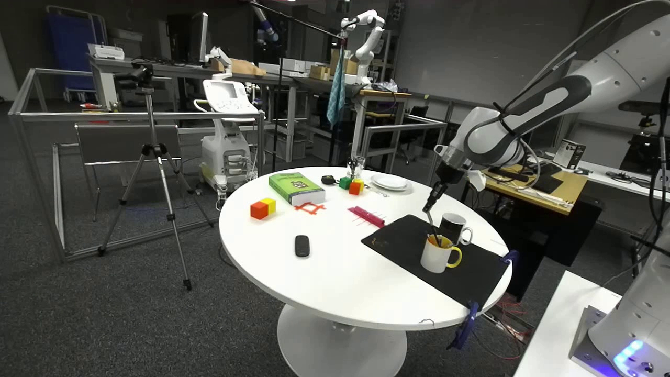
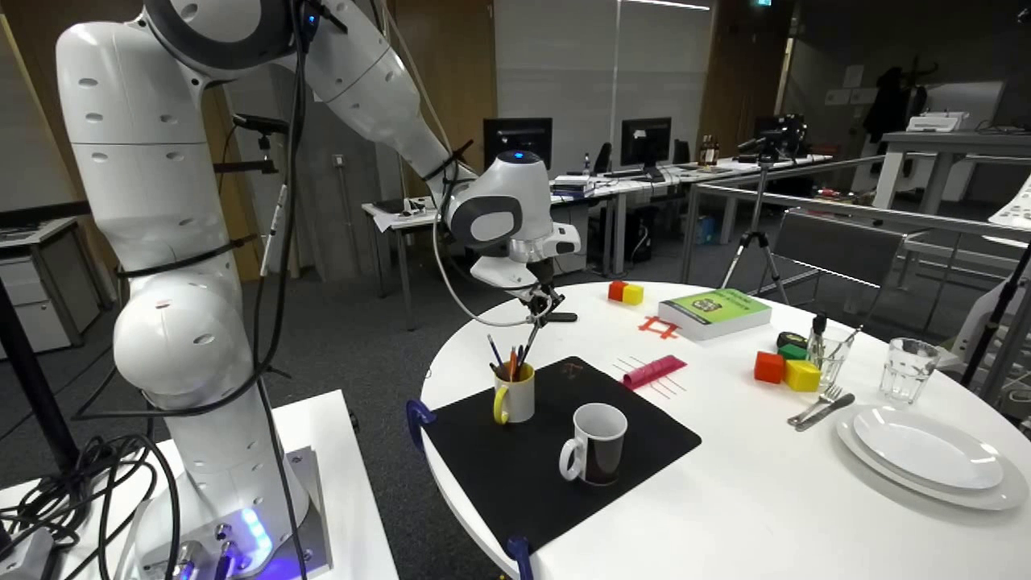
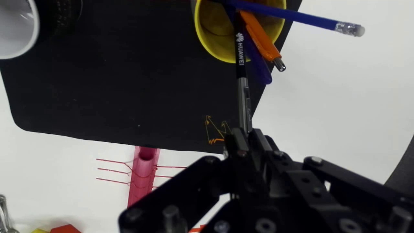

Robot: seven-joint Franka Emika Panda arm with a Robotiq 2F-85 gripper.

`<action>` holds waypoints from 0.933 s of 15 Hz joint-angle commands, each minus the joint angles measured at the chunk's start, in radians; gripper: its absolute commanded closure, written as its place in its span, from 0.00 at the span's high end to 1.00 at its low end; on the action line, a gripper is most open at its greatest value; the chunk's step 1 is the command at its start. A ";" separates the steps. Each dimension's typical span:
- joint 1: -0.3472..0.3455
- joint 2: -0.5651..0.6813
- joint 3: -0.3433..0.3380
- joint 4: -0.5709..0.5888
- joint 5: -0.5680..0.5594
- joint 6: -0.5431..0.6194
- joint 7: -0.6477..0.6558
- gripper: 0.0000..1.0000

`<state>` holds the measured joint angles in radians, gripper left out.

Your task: Move the pen from the right cup to the left cup

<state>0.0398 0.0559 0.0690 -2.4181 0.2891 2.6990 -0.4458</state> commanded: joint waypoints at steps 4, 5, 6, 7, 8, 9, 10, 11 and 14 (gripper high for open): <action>0.000 -0.004 0.000 -0.042 -0.161 0.058 0.060 0.02; 0.000 -0.003 0.001 -0.045 -0.171 0.057 0.060 0.02; 0.000 -0.002 0.001 -0.047 -0.179 0.056 0.061 0.02; -0.001 -0.001 0.003 -0.049 -0.178 0.054 0.054 0.02; -0.001 -0.001 0.004 -0.050 -0.177 0.054 0.051 0.02; -0.001 0.000 0.005 -0.052 -0.171 0.055 0.046 0.02; -0.002 0.002 0.007 -0.053 -0.163 0.060 0.041 0.02; -0.002 0.002 0.006 -0.055 -0.164 0.061 0.045 0.02; -0.004 0.007 0.004 -0.060 -0.160 0.071 0.050 0.02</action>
<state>0.0397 0.0670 0.0691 -2.4527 0.1338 2.7199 -0.4109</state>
